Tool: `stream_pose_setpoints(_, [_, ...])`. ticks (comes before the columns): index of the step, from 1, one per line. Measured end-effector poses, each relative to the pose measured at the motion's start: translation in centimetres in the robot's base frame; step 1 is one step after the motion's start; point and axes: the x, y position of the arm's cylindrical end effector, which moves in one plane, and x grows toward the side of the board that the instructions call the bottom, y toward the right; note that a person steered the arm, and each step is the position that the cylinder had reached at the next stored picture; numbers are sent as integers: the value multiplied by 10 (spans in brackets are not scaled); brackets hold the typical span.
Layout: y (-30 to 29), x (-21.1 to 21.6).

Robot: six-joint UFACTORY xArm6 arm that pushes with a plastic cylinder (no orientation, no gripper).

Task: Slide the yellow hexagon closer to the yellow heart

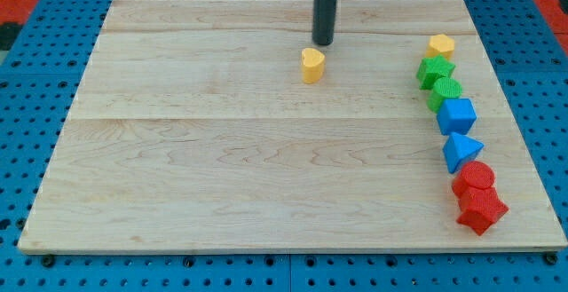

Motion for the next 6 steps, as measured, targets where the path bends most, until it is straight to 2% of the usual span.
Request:
stream_pose_setpoints(1, [120,-23])
stream_pose_setpoints(2, [209,25])
stream_pose_setpoints(3, [167,51])
stream_pose_setpoints(4, [95,50])
stream_pose_setpoints(5, [63,42])
stream_pose_setpoints(6, [157,43])
